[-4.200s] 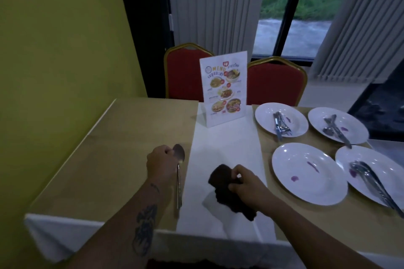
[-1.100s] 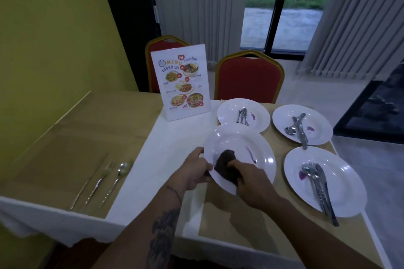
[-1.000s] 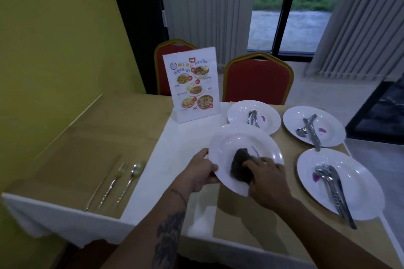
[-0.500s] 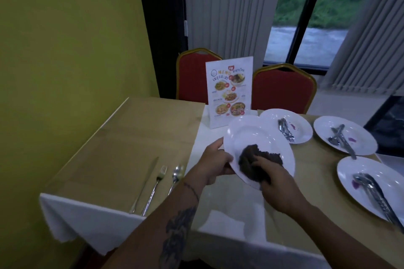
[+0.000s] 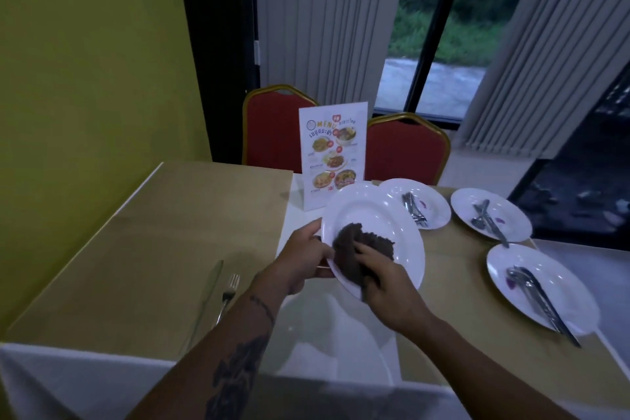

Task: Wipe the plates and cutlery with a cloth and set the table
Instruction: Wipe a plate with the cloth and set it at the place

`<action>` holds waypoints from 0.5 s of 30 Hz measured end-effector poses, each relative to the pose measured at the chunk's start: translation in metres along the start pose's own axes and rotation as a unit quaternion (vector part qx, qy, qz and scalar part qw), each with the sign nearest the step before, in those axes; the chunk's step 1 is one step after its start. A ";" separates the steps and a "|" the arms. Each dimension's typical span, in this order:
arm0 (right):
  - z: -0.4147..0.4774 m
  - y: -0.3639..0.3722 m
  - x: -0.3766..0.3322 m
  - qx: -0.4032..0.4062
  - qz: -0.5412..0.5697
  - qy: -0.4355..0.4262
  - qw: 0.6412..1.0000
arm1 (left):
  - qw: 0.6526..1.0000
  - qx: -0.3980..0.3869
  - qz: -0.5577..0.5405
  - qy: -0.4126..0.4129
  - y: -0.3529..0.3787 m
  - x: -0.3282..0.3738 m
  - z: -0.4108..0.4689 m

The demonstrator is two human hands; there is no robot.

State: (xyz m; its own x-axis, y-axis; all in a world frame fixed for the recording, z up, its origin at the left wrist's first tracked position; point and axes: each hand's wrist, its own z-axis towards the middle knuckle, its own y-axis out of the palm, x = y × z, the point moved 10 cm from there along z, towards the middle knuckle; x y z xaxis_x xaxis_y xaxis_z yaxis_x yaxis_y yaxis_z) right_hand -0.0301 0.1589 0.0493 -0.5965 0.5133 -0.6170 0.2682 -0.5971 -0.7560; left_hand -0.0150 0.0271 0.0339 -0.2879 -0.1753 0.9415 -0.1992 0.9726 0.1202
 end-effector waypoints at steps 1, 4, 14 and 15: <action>-0.003 0.000 0.010 -0.013 -0.025 0.003 1.000 | 1.000 0.006 -0.001 0.002 -0.003 0.001 -0.001; -0.004 -0.011 0.045 -0.028 -0.112 0.050 0.992 | 1.000 0.001 0.002 -0.006 -0.001 -0.004 -0.004; 0.056 -0.079 0.057 0.054 -0.268 0.078 0.959 | 0.990 -0.103 0.096 0.020 0.038 0.020 -0.016; 0.057 -0.091 0.060 0.069 -0.253 0.110 0.959 | 0.989 -0.102 0.099 0.039 0.039 0.023 -0.017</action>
State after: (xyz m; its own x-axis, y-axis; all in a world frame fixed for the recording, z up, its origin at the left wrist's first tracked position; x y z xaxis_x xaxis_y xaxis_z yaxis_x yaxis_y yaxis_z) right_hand -0.1337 0.2090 0.0932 -0.4462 0.8670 -0.2217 -0.1257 -0.3060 -0.9437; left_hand -0.0136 0.0635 0.0659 -0.2286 0.0255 0.9732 0.0493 0.9987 -0.0146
